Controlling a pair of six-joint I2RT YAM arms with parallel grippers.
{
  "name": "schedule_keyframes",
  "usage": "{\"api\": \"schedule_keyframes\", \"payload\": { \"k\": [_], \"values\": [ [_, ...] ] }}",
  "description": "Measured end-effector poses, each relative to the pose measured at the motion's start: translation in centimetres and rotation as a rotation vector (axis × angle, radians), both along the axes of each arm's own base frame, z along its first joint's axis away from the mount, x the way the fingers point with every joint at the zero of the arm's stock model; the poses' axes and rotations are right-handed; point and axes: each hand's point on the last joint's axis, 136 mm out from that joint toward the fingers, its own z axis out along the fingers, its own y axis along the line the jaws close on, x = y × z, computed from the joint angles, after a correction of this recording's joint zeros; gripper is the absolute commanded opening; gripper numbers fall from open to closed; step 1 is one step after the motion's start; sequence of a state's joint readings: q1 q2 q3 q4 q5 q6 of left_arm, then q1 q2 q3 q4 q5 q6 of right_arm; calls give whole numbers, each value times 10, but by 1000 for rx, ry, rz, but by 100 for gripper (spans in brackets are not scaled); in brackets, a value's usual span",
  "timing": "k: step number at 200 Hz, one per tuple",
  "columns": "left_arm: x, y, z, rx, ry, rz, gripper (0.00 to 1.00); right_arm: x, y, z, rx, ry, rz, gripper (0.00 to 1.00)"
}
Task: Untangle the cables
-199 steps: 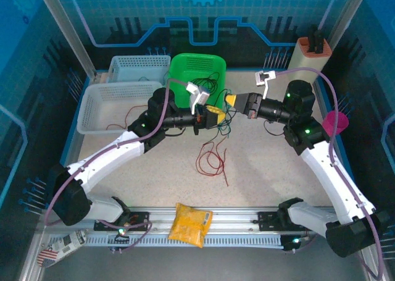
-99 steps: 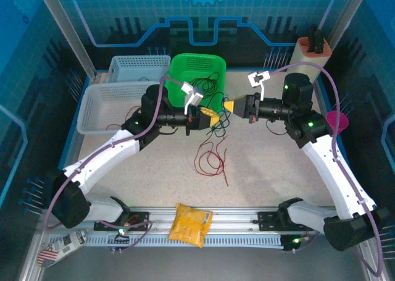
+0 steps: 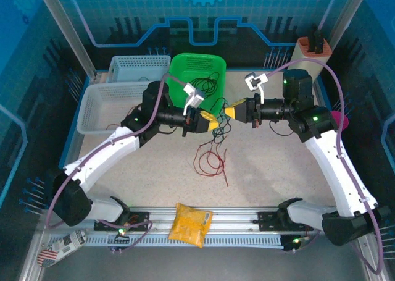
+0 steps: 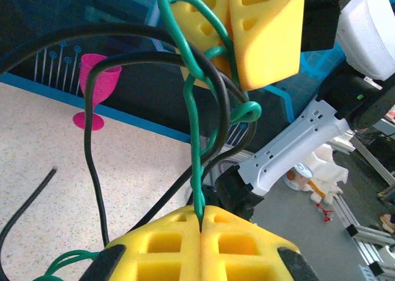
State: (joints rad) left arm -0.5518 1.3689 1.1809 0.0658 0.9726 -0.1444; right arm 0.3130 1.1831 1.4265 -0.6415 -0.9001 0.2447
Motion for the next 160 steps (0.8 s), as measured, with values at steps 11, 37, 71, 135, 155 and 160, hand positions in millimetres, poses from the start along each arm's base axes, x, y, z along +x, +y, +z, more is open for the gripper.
{"api": "schedule_keyframes", "payload": {
  "k": [11,37,71,135,155,160],
  "values": [
    [0,-1,-1,5,1,-12,0,-1,0,-1,-11,-1,9,0],
    [0,-1,-3,27,10,-28,0,-3,-1,-4,-48,-18,28,0],
    [-2,1,-3,44,14,-37,0,-7,-3,-9,-107,-54,44,0],
    [7,10,-15,80,49,-13,0,-24,-6,-37,-239,-64,86,0],
    [14,14,-7,71,30,5,0,-31,-8,-49,-292,-43,102,0],
    [14,14,-4,67,22,5,0,-32,-9,-52,-305,-38,104,0]
  ]
}}
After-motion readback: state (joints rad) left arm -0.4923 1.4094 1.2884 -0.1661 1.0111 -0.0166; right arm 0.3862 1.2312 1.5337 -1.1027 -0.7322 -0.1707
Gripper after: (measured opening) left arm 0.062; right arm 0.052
